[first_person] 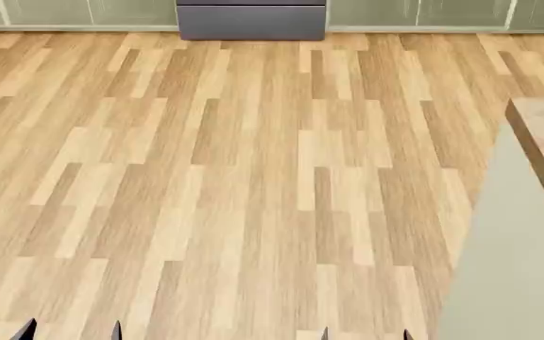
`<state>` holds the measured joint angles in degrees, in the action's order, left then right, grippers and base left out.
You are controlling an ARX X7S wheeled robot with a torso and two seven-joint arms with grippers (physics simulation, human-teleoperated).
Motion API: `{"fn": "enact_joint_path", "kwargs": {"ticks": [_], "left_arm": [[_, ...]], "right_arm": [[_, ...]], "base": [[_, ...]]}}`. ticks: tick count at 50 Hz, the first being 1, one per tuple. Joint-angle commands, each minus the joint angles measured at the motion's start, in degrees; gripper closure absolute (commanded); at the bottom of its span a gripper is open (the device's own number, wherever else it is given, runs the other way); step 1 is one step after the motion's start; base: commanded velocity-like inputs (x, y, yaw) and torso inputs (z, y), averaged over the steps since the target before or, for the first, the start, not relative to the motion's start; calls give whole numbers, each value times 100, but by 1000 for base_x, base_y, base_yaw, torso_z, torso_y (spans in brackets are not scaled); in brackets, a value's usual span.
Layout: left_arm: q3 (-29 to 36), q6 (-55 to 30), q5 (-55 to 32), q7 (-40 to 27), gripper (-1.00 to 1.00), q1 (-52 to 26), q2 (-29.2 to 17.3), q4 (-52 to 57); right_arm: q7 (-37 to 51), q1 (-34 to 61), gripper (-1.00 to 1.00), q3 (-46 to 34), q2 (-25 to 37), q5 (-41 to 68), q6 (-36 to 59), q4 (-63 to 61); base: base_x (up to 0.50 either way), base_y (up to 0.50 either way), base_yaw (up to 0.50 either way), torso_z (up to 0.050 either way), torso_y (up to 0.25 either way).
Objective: Place the cup inside the bowl on the dining table and move the bowl to any counter.
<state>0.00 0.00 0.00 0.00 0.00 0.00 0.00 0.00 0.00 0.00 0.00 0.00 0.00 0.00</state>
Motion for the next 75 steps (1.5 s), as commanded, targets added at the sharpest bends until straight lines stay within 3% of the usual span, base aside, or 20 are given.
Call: {"fn": "enact_joint_path", "kwargs": {"ticks": [1, 16, 17, 49, 75], "left_arm": [[117, 71, -58, -87, -100, 16, -106, 27], [445, -137, -434, -515, -100, -46, -327, 147], [41, -97, 15, -103, -100, 8, -68, 48], [537, -52, -304, -652, -100, -127, -376, -46], [744, -69, -493, -836, -100, -179, -530, -69]], "right_arm": [[75, 11, -100, -144, 98, 72, -43, 32], [426, 25, -100, -511, 398, 346, -31, 36], [23, 8, -100, -103, 60, 41, -2, 35], [344, -69, -100, -629, 469, 396, -288, -65], [556, -37, -100, -804, 624, 547, -261, -61]], "base": [[0, 0, 0, 0, 0], [0, 0, 0, 0, 0], [0, 0, 0, 0, 0], [-4, 0, 0, 0, 0], [-434, 0, 0, 0, 0]]}}
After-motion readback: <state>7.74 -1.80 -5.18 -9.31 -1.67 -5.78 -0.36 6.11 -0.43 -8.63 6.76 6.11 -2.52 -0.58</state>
